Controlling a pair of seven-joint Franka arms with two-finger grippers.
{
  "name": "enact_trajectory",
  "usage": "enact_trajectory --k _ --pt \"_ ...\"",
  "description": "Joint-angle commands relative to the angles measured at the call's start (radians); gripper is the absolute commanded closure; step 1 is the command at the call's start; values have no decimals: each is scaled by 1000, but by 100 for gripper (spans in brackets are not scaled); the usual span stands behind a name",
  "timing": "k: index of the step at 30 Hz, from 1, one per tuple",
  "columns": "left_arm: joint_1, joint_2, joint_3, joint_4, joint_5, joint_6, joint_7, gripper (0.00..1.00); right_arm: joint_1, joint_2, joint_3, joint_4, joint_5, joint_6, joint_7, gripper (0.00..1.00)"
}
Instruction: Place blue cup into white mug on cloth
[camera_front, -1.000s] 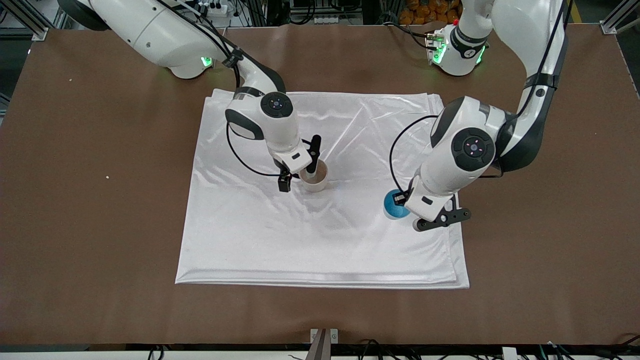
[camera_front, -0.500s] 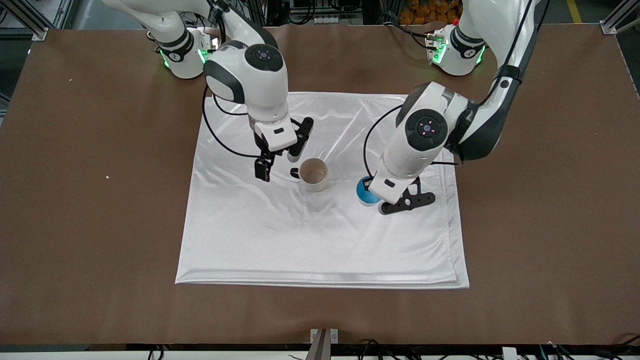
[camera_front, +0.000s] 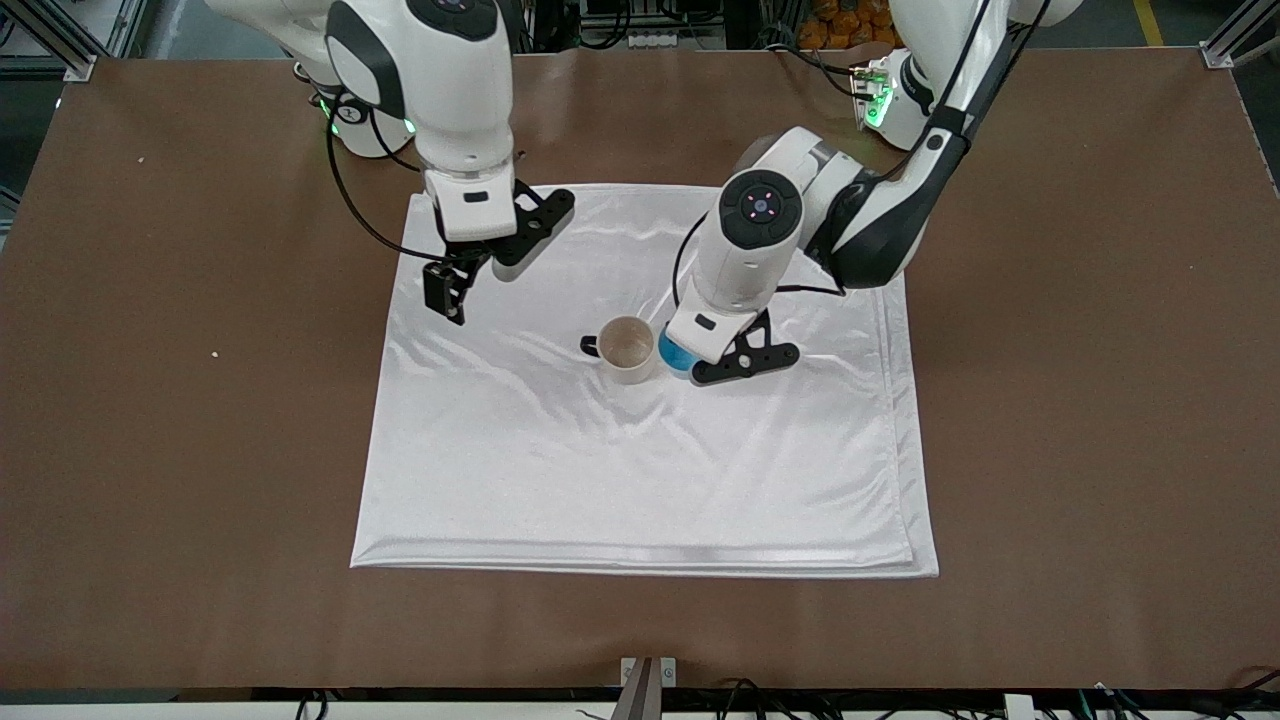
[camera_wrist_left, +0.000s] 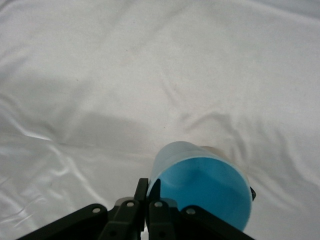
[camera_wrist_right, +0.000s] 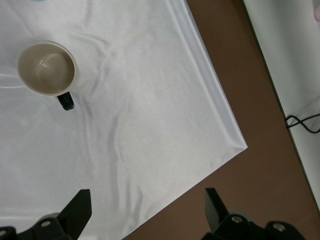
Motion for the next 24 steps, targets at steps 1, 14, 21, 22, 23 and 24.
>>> enact_trajectory --k 1,14,21,22,23,24 --pt "-36 -6 10 -6 -2 -10 -45 100 -2 -105 -52 -38 68 -52 11 0" --pt "-87 44 9 25 -6 13 -57 100 -2 -227 -221 -40 208 -190 11 0" --pt "-121 72 10 25 -6 31 -57 100 -5 -268 -327 -38 251 -267 0 0" --pt "-121 73 10 25 -6 36 -57 100 -5 -273 -341 -36 255 -275 0 0" --pt "-121 75 10 25 -6 44 -57 100 -5 -273 -352 -36 257 -282 -3 0" --pt "-122 79 10 25 -5 51 -57 100 -5 -274 -362 -36 257 -290 -3 0"
